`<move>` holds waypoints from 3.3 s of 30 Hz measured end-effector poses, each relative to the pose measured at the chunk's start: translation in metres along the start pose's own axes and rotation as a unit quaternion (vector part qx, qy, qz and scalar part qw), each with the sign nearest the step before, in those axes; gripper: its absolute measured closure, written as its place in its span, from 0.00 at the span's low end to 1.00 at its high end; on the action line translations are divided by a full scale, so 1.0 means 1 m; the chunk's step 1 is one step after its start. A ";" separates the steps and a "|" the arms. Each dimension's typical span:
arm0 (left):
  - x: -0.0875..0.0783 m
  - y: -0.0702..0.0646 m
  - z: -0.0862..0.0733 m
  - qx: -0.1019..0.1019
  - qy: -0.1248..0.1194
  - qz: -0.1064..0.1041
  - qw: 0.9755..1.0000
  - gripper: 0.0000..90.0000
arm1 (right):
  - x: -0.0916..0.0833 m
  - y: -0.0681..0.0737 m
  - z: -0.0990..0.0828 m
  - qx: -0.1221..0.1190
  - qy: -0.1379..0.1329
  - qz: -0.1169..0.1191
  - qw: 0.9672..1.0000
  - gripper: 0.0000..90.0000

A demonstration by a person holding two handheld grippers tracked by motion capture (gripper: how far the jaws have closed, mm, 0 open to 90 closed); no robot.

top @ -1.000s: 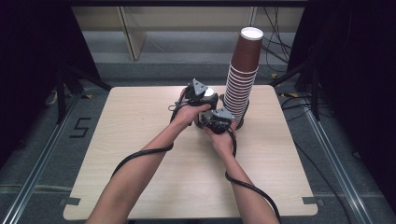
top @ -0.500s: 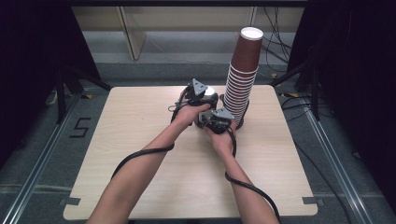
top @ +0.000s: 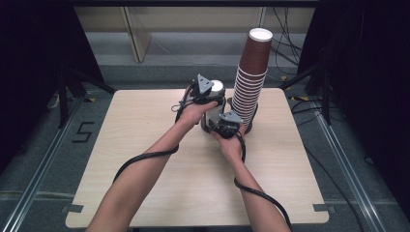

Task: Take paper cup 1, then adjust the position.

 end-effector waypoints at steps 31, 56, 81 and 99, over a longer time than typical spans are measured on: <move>-0.079 -0.019 0.031 0.033 -0.014 -0.038 0.999 0.37 | -0.093 -0.029 -0.005 -0.042 0.011 0.056 0.997 0.25; -0.170 -0.054 -0.063 0.025 0.043 -0.116 0.992 0.37 | -0.191 -0.006 -0.054 -0.007 0.011 0.162 0.987 0.17; -0.162 -0.093 -0.081 0.011 0.064 -0.170 0.983 0.37 | -0.185 0.030 -0.043 -0.076 -0.013 0.191 0.979 0.17; -0.159 -0.104 -0.078 -0.002 0.055 -0.185 0.981 0.36 | -0.181 0.029 -0.041 -0.062 -0.018 0.188 0.980 0.31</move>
Point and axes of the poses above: each handheld gripper's, and its own axes: x roughly forward along the jaws, z roughly out of its top, y roughly to its left, the point moved 1 cm from there along x, roughly forward along the jaws, and after that the axes turned 2 degrees about -z, right-handed, at the moved point
